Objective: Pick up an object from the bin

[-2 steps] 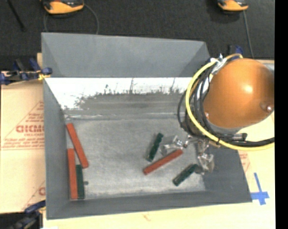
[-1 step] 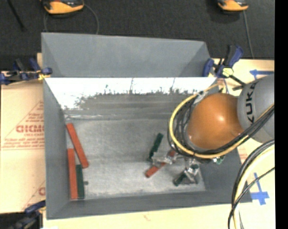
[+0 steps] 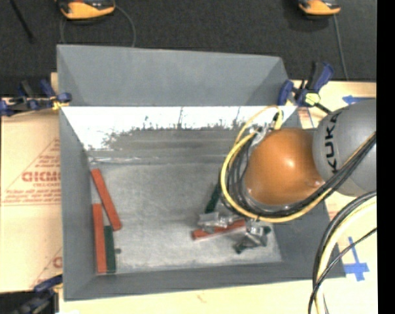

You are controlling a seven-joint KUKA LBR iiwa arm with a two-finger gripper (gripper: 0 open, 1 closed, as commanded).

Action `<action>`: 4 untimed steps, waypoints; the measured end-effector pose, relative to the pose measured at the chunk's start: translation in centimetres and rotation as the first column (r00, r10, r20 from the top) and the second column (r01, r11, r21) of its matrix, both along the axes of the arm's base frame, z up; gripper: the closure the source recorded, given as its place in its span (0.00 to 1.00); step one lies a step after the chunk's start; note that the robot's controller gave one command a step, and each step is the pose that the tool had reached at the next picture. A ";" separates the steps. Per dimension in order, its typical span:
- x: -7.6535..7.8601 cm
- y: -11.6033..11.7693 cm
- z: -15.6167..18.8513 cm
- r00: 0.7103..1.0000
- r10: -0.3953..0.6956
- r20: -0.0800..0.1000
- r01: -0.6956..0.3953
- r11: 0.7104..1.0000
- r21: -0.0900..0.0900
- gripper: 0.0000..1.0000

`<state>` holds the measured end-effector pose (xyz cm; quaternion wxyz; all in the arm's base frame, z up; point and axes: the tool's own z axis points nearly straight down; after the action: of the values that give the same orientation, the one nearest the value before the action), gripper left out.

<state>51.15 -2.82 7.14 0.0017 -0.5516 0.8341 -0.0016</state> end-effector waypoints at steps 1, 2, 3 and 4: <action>6.0 -0.7 0.9 0.997 0.074 0.002 -0.074 0.997 0.001 0.00; 5.8 -0.7 0.9 0.998 0.069 -0.002 -0.069 0.998 0.003 1.00; 6.0 0.9 1.0 0.996 0.087 0.000 -0.087 0.996 0.003 1.00; 6.0 0.8 1.0 0.997 0.082 -0.002 -0.082 0.997 0.003 0.00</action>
Offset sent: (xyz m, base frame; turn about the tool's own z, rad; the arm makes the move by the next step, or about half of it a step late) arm 0.0569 -0.0064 0.0077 -0.0767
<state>57.16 -2.00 8.18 0.0019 -0.5852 0.8109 0.0003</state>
